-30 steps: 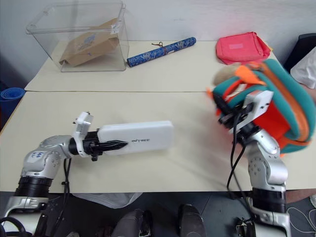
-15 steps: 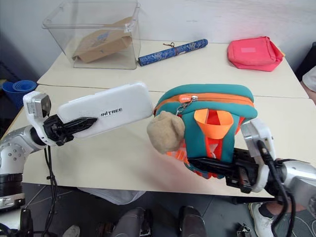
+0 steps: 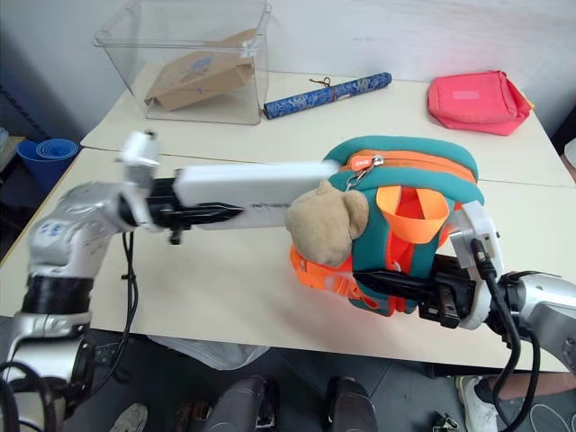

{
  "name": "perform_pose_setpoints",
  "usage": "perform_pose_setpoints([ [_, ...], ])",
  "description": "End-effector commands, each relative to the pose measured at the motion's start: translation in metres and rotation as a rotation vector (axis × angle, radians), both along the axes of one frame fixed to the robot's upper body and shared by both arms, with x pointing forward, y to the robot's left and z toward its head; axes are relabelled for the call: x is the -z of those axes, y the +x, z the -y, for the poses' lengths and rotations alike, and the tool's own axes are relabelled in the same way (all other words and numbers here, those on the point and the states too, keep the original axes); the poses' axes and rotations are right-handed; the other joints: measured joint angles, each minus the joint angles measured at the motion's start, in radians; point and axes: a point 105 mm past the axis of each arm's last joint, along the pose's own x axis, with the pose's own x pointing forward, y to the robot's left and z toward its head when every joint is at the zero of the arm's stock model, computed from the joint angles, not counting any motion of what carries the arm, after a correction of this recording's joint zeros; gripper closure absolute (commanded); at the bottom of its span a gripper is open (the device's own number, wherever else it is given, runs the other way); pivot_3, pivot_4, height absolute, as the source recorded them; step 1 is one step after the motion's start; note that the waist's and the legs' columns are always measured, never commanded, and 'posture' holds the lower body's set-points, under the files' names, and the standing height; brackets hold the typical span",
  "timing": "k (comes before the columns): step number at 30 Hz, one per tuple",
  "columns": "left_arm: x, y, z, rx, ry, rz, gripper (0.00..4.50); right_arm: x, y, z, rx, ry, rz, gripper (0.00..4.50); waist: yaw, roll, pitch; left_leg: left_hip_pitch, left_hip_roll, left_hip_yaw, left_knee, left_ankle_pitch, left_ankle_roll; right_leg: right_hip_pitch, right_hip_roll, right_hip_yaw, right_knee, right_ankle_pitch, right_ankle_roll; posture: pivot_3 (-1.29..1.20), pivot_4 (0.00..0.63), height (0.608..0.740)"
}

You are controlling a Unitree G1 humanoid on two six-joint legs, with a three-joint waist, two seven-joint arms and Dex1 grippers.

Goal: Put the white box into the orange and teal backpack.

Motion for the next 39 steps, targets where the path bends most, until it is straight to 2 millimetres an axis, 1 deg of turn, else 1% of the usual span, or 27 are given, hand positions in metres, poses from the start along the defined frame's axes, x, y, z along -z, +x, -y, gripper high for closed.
perform_pose_setpoints([
  [1,0.004,0.004,0.041,0.094,0.149,0.074,3.29,-0.004,0.002,0.001,-0.016,0.001,0.021,4.47,0.0,0.0,0.0,0.0,0.0,0.0,0.0,0.0,0.001,0.0,0.0,0.0,0.0,0.0,0.001,0.0,0.15,0.74],
  [4,-0.003,0.007,0.083,0.157,0.152,0.098,3.29,-0.004,0.004,0.001,-0.024,-0.002,0.025,4.47,0.011,-0.001,0.0,-0.002,-0.001,0.0,0.003,-0.001,0.003,0.001,0.0,0.0,0.0,0.001,0.002,0.0,0.15,0.74],
  [5,-0.004,0.008,0.092,0.172,0.146,0.104,3.29,-0.003,0.005,0.001,-0.026,-0.002,0.026,4.47,0.01,-0.001,0.0,-0.002,-0.001,0.0,0.003,-0.001,0.004,0.001,0.0,-0.001,0.0,0.001,0.002,0.0,0.15,0.74],
  [6,-0.004,0.01,0.112,0.185,0.137,0.109,3.29,-0.003,0.007,0.0,-0.027,-0.004,0.031,4.47,0.01,-0.001,0.0,-0.004,-0.001,-0.001,0.004,-0.002,0.004,0.0,0.0,-0.001,0.0,0.001,0.002,0.0,0.15,0.74],
  [7,-0.003,0.012,0.128,0.193,0.14,0.12,3.29,-0.002,0.008,-0.001,-0.028,-0.005,0.033,4.47,0.01,-0.001,0.0,-0.005,-0.001,-0.001,0.005,-0.002,0.004,-0.001,0.0,-0.001,0.0,0.001,0.002,0.0,0.15,0.74],
  [9,0.002,0.015,0.149,0.198,0.146,0.135,3.29,0.0,0.011,-0.003,-0.029,-0.007,0.038,4.47,0.011,-0.001,0.0,-0.01,0.0,-0.003,0.01,-0.002,0.005,-0.003,0.001,-0.004,0.0,0.002,0.003,0.0,0.15,0.74],
  [10,0.004,0.016,0.158,0.203,0.141,0.136,3.29,0.0,0.012,-0.004,-0.029,-0.007,0.041,4.47,0.011,-0.001,0.0,-0.013,0.0,-0.004,0.013,-0.002,0.005,-0.004,0.001,-0.005,0.001,0.002,0.004,0.0,0.15,0.74],
  [12,0.01,0.016,0.171,0.215,0.136,0.155,3.29,0.001,0.013,-0.006,-0.027,-0.005,0.049,4.47,0.01,-0.001,0.0,-0.013,0.0,-0.003,0.014,-0.002,0.006,-0.004,0.001,-0.006,0.001,0.003,0.005,0.0,0.15,0.74],
  [15,0.015,0.015,0.18,0.225,0.121,0.186,3.29,0.002,0.015,-0.007,-0.018,-0.001,0.059,4.47,0.008,-0.001,0.0,-0.013,0.0,-0.003,0.016,-0.003,0.007,-0.004,-0.001,-0.006,0.0,0.003,0.006,0.0,0.15,0.74],
  [16,0.014,0.016,0.181,0.211,0.087,0.172,3.29,0.003,0.017,-0.007,-0.004,0.002,0.065,4.47,0.008,-0.001,0.0,-0.013,0.0,-0.004,0.016,-0.003,0.008,-0.004,-0.002,-0.005,0.0,0.003,0.006,0.0,0.15,0.74],
  [18,0.012,0.017,0.175,0.203,0.04,0.123,2.58,0.004,0.018,-0.005,0.021,0.011,0.07,4.5,0.007,-0.001,0.0,-0.013,0.0,-0.004,0.016,-0.003,0.008,-0.004,-0.002,-0.004,0.0,0.004,0.006,0.0,0.15,0.74],
  [19,0.011,0.016,0.171,0.206,0.025,0.109,2.37,0.005,0.018,-0.004,0.029,0.014,0.071,4.5,0.008,-0.001,0.0,-0.013,0.0,-0.004,0.016,-0.003,0.008,-0.003,-0.002,-0.005,0.0,0.004,0.006,0.0,0.15,0.74],
  [20,0.008,0.017,0.163,0.202,-0.002,0.096,2.04,0.006,0.019,-0.003,0.044,0.017,0.074,4.5,0.007,-0.001,0.0,-0.013,0.0,-0.005,0.016,-0.003,0.008,-0.003,-0.002,-0.005,0.0,0.004,0.006,0.0,0.15,0.74],
  [22,-0.001,0.019,0.144,0.207,-0.073,0.089,1.44,0.007,0.021,0.0,0.072,0.019,0.082,4.5,0.005,-0.001,0.0,-0.013,0.0,-0.005,0.016,-0.003,0.008,-0.003,-0.002,-0.005,0.0,0.004,0.006,0.0,0.15,0.74],
  [23,-0.006,0.015,0.131,0.238,-0.115,0.085,1.13,0.008,0.023,0.001,0.09,0.021,0.086,4.5,0.003,-0.001,0.0,-0.013,0.0,-0.005,0.016,-0.003,0.008,-0.003,-0.002,-0.005,0.0,0.004,0.006,0.0,0.15,0.74],
  [24,-0.013,0.008,0.117,0.293,-0.159,0.093,0.94,0.009,0.024,0.002,0.102,0.022,0.089,4.5,-0.005,-0.001,0.0,-0.013,0.0,-0.005,0.016,-0.003,0.008,-0.003,-0.002,-0.005,0.0,0.004,0.006,0.0,0.15,0.74],
  [25,-0.019,0.001,0.103,0.349,-0.202,0.093,0.94,0.01,0.026,0.003,0.114,0.022,0.093,4.5,-0.017,-0.001,0.0,-0.013,0.0,-0.005,0.016,-0.003,0.008,-0.003,-0.002,-0.005,0.0,0.004,0.006,0.0,0.15,0.74],
  [27,-0.024,0.004,0.074,0.325,-0.199,0.079,0.94,0.011,0.03,0.005,0.141,0.024,0.103,4.5,-0.026,0.0,0.0,-0.013,0.001,-0.005,0.016,-0.003,0.007,-0.003,-0.001,-0.005,0.001,0.004,0.006,0.0,0.15,0.74],
  [29,-0.018,0.007,0.05,0.298,-0.116,0.066,0.94,0.012,0.032,0.005,0.147,0.023,0.106,4.5,-0.031,0.0,0.0,-0.013,0.001,-0.005,0.016,-0.002,0.005,-0.003,0.0,-0.005,0.001,0.004,0.006,0.0,0.15,0.74],
  [31,-0.015,0.006,0.032,0.28,-0.055,0.081,0.94,0.013,0.034,0.004,0.147,0.02,0.106,4.5,-0.03,0.0,0.0,-0.012,0.001,-0.005,0.016,-0.002,0.005,-0.003,0.0,-0.005,0.002,0.004,0.006,0.0,0.15,0.74],
  [33,-0.019,0.0,0.023,0.273,-0.051,0.098,0.94,0.014,0.035,0.004,0.148,0.017,0.107,4.5,-0.027,0.0,0.0,-0.012,0.0,-0.005,0.016,-0.002,0.005,-0.003,0.0,-0.005,0.002,0.004,0.006,0.0,0.15,0.74],
  [35,-0.026,-0.012,0.021,0.289,-0.074,0.107,0.94,0.016,0.036,0.005,0.15,0.015,0.107,4.5,-0.018,0.0,0.0,-0.012,0.0,-0.005,0.016,-0.002,0.006,-0.002,0.0,-0.004,0.002,0.004,0.006,0.0,0.15,0.74],
  [39,-0.028,-0.037,0.037,0.317,-0.12,0.136,0.94,0.018,0.038,0.005,0.152,0.013,0.109,4.5,-0.015,0.0,0.0,-0.013,-0.001,-0.007,0.017,-0.003,0.008,-0.001,-0.001,-0.004,0.002,0.004,0.007,0.0,0.15,0.74],
])
